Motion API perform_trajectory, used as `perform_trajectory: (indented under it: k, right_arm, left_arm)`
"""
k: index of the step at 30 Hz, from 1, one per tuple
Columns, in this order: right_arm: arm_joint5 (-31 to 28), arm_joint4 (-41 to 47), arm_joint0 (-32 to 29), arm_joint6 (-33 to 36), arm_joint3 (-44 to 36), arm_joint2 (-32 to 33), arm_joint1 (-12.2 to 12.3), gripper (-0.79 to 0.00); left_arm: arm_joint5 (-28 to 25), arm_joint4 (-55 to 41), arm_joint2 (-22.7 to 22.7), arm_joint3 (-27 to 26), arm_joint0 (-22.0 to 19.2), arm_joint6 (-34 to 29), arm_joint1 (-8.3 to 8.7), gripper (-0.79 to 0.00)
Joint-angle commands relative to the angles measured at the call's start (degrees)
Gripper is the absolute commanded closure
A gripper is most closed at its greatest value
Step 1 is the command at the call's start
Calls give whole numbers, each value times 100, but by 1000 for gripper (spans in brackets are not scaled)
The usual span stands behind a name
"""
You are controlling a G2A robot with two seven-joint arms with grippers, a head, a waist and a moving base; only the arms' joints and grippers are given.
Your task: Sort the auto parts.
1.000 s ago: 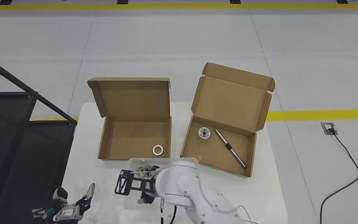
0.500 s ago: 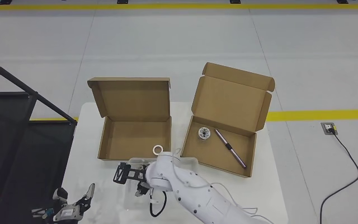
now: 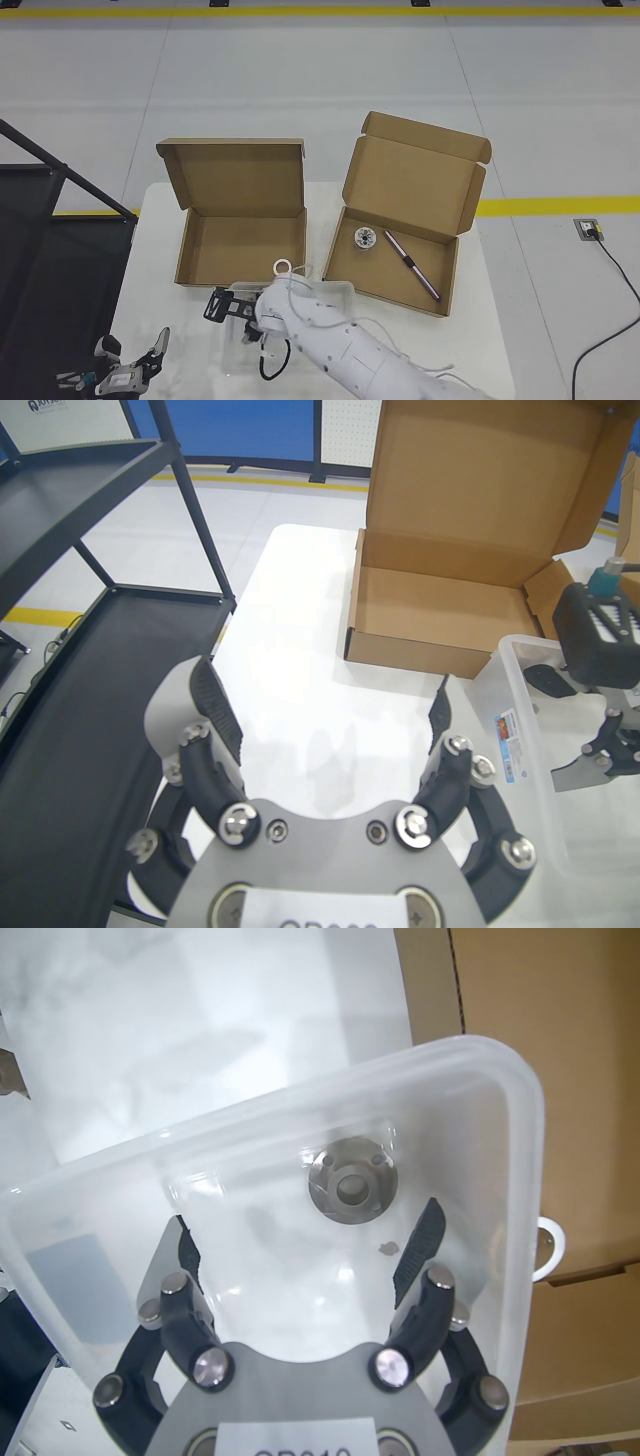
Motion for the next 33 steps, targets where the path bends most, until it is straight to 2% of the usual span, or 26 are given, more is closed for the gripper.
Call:
perform_trajectory:
  k: [1,3,4,5,8,18,24,27,33]
  right_arm:
    - [7,3,53,-75,186,-40,-76,-690]
    - [37,-22,113,-151,370,-88,-158,-686]
    - [49,-22,140,-187,456,-104,-199,-714]
    - [45,-18,168,-222,536,-119,-238,-785]
    - [69,-1,243,-253,683,-133,-322,-785]
    - [69,-1,243,-253,683,-133,-322,-785]
    - [46,-148,160,-504,618,-79,-258,-785]
    - [-27,-157,163,-549,651,-21,-236,-699]
    - [-37,-198,158,-662,694,61,-224,-646]
  left_arm:
    - [0,0,0,0,0,0,0,-785]
    - [0,0,0,0,0,0,0,-785]
    - [0,0,0,0,0,0,0,-785]
    - [0,0,0,0,0,0,0,-785]
    - [0,0,0,0,0,0,0,-785]
    - [0,0,0,0,0,0,0,-785]
    - [0,0,0,0,0,0,0,-785]
    - [0,0,0,0,0,0,0,-785]
    - [0,0,0,0,0,0,0,-785]
